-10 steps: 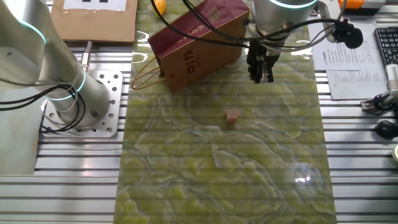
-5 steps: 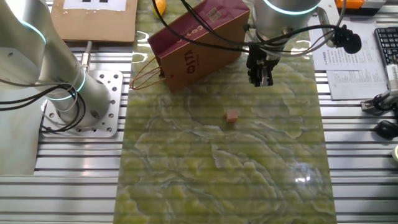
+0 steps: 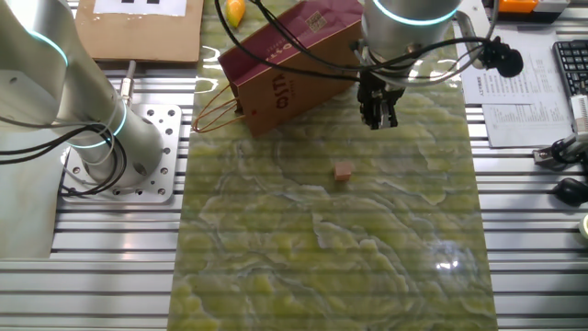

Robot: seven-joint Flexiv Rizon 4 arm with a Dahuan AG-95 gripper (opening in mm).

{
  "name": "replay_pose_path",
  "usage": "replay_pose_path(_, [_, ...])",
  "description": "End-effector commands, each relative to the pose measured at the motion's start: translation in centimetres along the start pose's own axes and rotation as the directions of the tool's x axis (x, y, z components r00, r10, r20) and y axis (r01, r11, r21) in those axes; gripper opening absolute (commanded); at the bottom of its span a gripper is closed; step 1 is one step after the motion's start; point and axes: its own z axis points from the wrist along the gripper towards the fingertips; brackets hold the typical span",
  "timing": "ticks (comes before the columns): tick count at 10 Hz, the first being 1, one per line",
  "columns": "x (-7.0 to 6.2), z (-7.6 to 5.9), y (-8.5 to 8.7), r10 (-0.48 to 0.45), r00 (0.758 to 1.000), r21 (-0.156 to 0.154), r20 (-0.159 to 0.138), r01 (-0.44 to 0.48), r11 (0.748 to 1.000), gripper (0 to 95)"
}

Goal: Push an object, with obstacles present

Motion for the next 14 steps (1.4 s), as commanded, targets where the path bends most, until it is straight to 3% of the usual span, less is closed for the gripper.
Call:
replay_pose_path(1, [-0.2,0.1,0.0,-0.008,1.0,-0.001,-0.003,0.008,1.0,0.0])
replay_pose_path(3, [-0.2,0.1,0.0,-0.068,0.998,-0.019,0.008,0.068,0.998,0.0])
replay_pose_path(5, [-0.2,0.1,0.0,-0.07,0.998,0.009,-0.007,0.07,0.997,0.0])
replay_pose_path(6, [-0.2,0.1,0.0,-0.071,0.997,0.007,-0.009,0.071,0.997,0.0])
replay_pose_path(9, [-0.5,4.2,-1.8,-0.091,0.996,-0.004,-0.015,0.091,0.996,0.0])
replay_pose_path(12, [-0.4,4.2,-1.8,-0.116,0.992,0.009,-0.04,0.116,0.993,0.0])
replay_pose_path(14, [-0.4,4.2,-1.8,-0.137,0.99,-0.007,-0.04,0.136,0.991,0.0])
